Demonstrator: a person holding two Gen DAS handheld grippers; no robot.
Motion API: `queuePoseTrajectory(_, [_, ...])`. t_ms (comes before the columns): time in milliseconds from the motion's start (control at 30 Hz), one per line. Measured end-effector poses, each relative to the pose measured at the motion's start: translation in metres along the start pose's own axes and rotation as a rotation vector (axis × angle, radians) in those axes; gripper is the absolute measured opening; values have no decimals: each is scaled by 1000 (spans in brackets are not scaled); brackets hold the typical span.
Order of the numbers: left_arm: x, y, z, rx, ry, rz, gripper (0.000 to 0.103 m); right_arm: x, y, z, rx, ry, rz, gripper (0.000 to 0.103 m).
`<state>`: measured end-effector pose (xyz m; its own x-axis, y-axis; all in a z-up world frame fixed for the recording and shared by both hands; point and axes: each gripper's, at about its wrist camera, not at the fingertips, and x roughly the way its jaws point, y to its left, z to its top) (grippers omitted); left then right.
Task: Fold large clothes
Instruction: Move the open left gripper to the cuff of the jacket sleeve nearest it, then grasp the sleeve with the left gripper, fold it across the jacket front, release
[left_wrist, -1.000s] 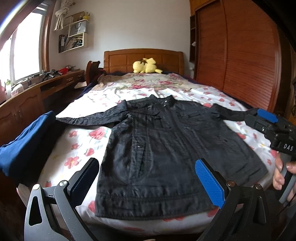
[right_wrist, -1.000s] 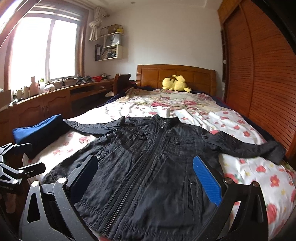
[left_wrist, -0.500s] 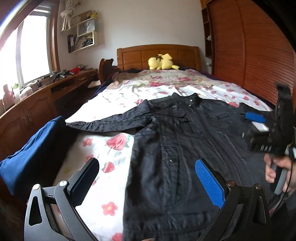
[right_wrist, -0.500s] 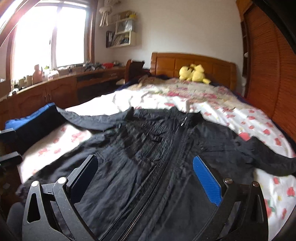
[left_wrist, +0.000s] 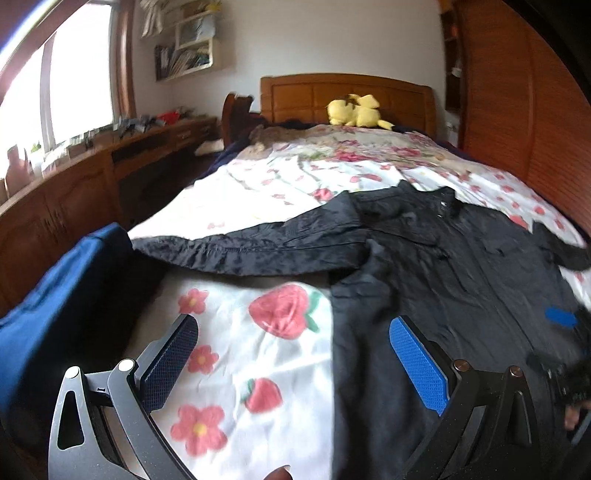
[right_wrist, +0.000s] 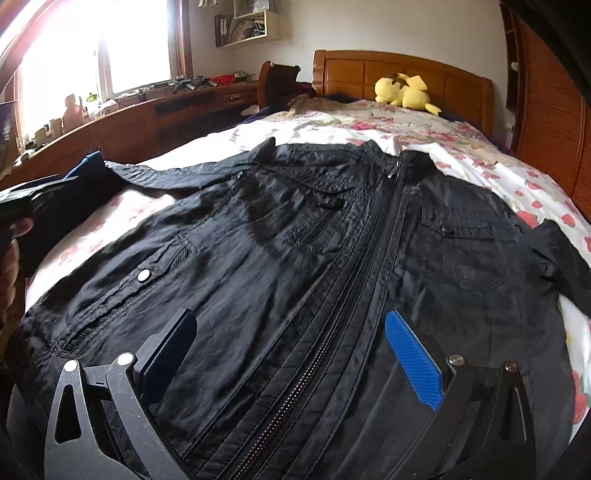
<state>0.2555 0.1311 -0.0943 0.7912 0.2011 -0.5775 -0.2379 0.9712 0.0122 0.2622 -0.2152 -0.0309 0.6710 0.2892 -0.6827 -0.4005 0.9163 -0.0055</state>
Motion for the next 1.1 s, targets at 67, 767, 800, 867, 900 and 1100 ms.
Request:
queuePoseTrajectory(67, [16, 11, 4, -32, 14, -5, 103, 1, 1, 0, -3, -7, -4, 103])
queuePoseTrajectory(767, [143, 77, 37, -221, 218, 19, 84, 13, 8, 0, -39, 20, -67, 103])
queuePoseTrajectory(800, [147, 79, 38, -252, 223, 7, 81, 13, 7, 0, -38, 19, -64, 103])
queuePoseTrajectory(867, [152, 85, 40, -306, 226, -13, 77, 14, 7, 0, -36, 22, -62, 103])
queuePoseTrajectory(900, [153, 87, 41, -324, 222, -13, 72, 14, 8, 0, -37, 23, -61, 103])
queuePoseTrajectory(1100, [167, 80, 56, -310, 223, -47, 3, 11, 11, -1, -48, 13, -62, 103])
